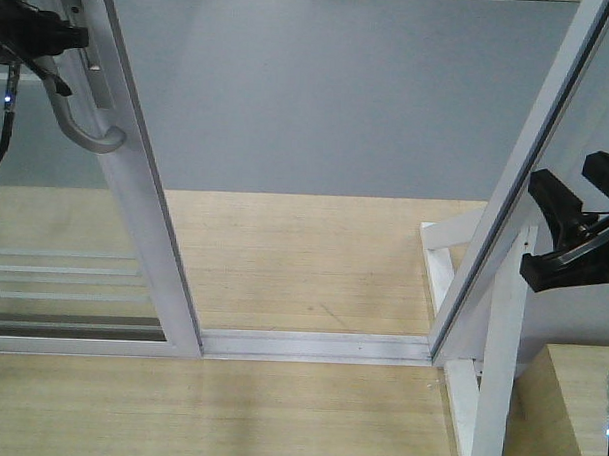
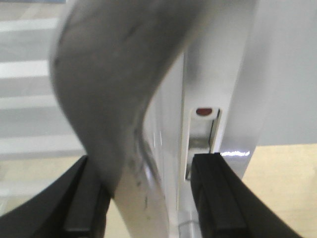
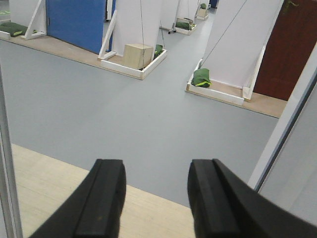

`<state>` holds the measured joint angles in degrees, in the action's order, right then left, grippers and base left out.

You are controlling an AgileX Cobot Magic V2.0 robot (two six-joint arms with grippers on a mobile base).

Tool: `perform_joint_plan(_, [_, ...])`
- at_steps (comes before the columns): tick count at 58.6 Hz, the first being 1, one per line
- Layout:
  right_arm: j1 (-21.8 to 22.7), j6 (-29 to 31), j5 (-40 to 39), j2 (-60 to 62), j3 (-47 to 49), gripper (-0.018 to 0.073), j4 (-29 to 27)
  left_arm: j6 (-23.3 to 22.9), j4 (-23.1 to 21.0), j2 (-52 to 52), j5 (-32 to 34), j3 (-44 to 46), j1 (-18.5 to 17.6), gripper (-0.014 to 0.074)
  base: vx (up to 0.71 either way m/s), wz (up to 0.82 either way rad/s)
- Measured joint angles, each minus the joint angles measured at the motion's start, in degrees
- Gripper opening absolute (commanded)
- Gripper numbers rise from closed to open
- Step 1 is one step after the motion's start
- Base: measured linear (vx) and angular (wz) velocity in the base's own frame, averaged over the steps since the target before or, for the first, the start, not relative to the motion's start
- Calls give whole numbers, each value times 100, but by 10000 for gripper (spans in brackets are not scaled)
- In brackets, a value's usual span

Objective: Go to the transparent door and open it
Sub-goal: 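Release the handle and withdraw the left gripper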

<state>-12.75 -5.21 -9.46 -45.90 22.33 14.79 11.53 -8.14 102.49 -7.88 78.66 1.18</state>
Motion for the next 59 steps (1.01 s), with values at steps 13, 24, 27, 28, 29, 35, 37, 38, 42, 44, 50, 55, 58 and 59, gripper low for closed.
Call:
perform_joint_plan(13, [0, 0, 0, 0, 0, 374, 0, 235, 99, -388, -964, -368, 26, 460, 0, 0])
perform_joint_plan(24, [0, 0, 0, 0, 0, 374, 0, 426, 87, -1123, -1125, -1293, -47, 460, 0, 0])
perform_joint_plan(27, [0, 0, 0, 0, 0, 374, 0, 440, 87, -1419, -1109, -1575, -60, 460, 0, 0])
perform_joint_plan(28, [0, 0, 0, 0, 0, 374, 0, 440, 87, -1556, -1068, -1704, -60, 460, 0, 0])
perform_joint_plan(29, [0, 0, 0, 0, 0, 374, 0, 445, 87, -1699, -1026, -1836, -67, 460, 0, 0])
perform_joint_plan(35, [0, -5, 0, 0, 0, 374, 0, 451, 87, -2454, -770, -2494, -122, 442, 0, 0])
perform_joint_plan(37, [0, -5, 0, 0, 0, 374, 0, 451, 74, -2717, -679, -2698, -145, 433, 0, 0])
perform_joint_plan(38, [0, -10, 0, 0, 0, 374, 0, 451, 63, -2873, -631, -2813, -146, 428, 0, 0])
perform_joint_plan(42, [0, -10, 0, 0, 0, 374, 0, 451, -53, -3392, -547, -3144, -146, 408, 0, 0])
perform_joint_plan(44, [0, -10, 0, 0, 0, 374, 0, 446, -125, -3644, -519, -3281, -146, 398, 0, 0])
perform_joint_plan(50, [0, -10, 0, 0, 0, 374, 0, 446, -396, -4351, -547, -3578, -146, 373, 0, 0])
perform_joint_plan(55, [0, -10, 0, 0, 0, 374, 0, 446, -553, -4741, -716, -3702, -146, 356, 0, 0])
perform_joint_plan(58, [0, -10, 0, 0, 0, 374, 0, 446, -595, -4919, -830, -3727, -146, 350, 0, 0])
perform_joint_plan(59, [0, -10, 0, 0, 0, 374, 0, 446, -601, -4955, -873, -3734, -146, 347, 0, 0])
